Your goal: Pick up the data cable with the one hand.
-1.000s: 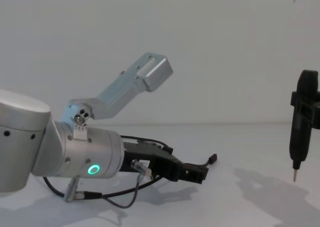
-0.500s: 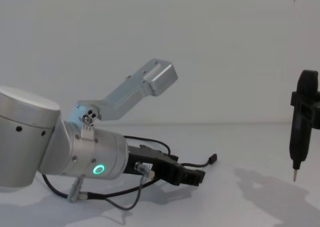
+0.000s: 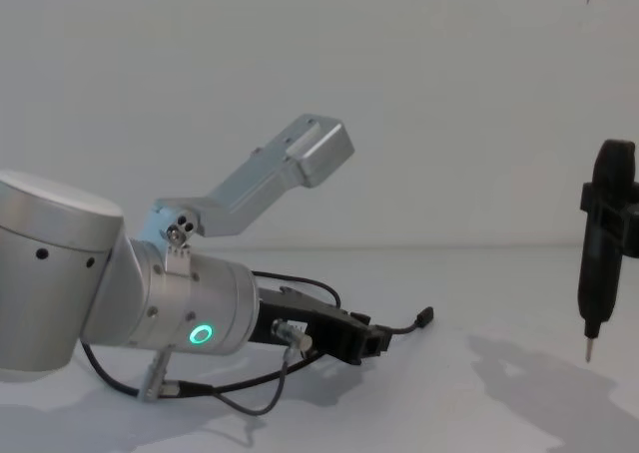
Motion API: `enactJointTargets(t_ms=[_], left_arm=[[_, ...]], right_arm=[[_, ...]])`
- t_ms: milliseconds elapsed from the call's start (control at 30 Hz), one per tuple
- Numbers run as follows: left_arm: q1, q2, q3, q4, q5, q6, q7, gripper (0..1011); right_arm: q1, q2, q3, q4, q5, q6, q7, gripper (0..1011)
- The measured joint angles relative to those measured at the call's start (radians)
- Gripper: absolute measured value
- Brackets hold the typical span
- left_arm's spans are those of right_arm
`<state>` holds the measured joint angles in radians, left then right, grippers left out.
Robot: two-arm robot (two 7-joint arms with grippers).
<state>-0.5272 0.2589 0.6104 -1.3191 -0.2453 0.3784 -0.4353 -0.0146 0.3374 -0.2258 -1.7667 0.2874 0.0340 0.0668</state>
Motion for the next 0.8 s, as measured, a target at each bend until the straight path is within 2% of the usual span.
enactJointTargets(t_ms=[100, 333, 800], left_arm=[[0.003, -0.002, -0.005, -0.003, 0.000, 0.001, 0.000, 210], [0.009, -0.001, -0.010, -0.010, 0.000, 0.002, -0.009, 38], [0.034, 0.011, -0.025, -0.059, -0.004, 0.001, -0.025, 38]], right_arm=[[0.000, 0.000, 0.000, 0.000, 0.000, 0.000, 0.000, 279], [0.000, 0.000, 0.000, 0.000, 0.000, 0.000, 0.000, 279], [0.000, 0.000, 0.000, 0.000, 0.000, 0.000, 0.000, 279]])
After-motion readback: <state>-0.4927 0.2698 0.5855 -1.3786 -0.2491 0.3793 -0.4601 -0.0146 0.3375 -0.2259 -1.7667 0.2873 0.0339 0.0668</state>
